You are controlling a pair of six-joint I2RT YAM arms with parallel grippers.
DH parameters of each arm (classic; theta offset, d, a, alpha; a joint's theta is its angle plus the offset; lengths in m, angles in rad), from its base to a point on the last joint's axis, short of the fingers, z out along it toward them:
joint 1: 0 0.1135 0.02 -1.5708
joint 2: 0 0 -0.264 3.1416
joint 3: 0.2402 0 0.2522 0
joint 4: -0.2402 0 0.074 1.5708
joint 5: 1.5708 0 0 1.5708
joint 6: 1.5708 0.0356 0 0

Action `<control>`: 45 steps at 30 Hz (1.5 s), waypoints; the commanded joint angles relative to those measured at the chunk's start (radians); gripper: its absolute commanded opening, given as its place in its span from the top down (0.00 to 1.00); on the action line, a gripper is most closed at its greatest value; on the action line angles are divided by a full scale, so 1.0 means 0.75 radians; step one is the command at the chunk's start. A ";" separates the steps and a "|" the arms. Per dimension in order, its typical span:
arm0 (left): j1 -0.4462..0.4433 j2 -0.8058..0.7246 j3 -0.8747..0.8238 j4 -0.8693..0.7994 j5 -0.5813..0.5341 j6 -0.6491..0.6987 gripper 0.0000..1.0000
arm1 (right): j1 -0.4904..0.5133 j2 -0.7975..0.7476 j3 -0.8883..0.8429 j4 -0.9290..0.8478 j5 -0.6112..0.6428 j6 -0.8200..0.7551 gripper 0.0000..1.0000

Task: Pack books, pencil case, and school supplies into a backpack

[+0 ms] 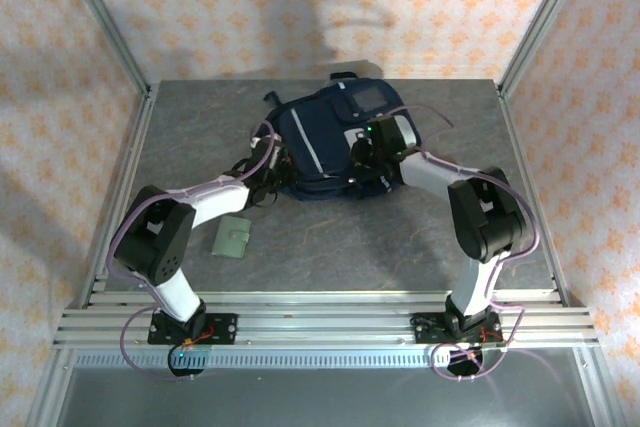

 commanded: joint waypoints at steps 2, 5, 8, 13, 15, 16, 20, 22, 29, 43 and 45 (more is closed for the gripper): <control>0.009 -0.024 0.059 0.058 -0.023 0.043 0.89 | 0.005 -0.073 -0.055 -0.163 -0.035 0.051 0.70; 0.009 -0.075 0.015 0.056 -0.043 0.026 0.68 | 0.005 -0.124 -0.021 -0.157 -0.085 0.066 0.64; 0.009 -0.152 -0.050 0.081 -0.048 -0.040 0.57 | 0.004 -0.124 0.018 -0.165 -0.127 0.073 0.63; -0.023 -0.232 -0.134 0.155 -0.006 -0.117 0.50 | 0.006 -0.060 0.061 -0.163 -0.178 0.065 0.63; -0.041 -0.219 -0.138 0.169 0.006 -0.125 0.48 | 0.005 -0.029 0.076 -0.154 -0.192 0.066 0.63; -0.049 -0.200 -0.132 0.173 0.010 -0.125 0.48 | 0.005 -0.013 0.083 -0.146 -0.203 0.061 0.63; -0.066 -0.101 -0.087 0.186 0.023 -0.123 0.48 | 0.009 0.030 0.112 -0.118 -0.234 0.063 0.67; -0.071 -0.053 -0.062 0.192 0.025 -0.119 0.48 | 0.009 0.077 0.158 -0.168 -0.219 0.057 0.66; -0.082 0.061 0.001 0.181 0.033 -0.092 0.48 | 0.009 0.220 0.198 -0.258 -0.181 0.089 0.97; -0.296 -0.178 -0.073 0.154 -0.167 -0.065 0.39 | 0.009 -0.088 0.259 -0.078 -0.280 0.353 1.00; -0.329 -0.150 -0.059 0.159 -0.204 -0.062 0.39 | 0.009 -0.110 0.260 -0.048 -0.276 0.391 1.00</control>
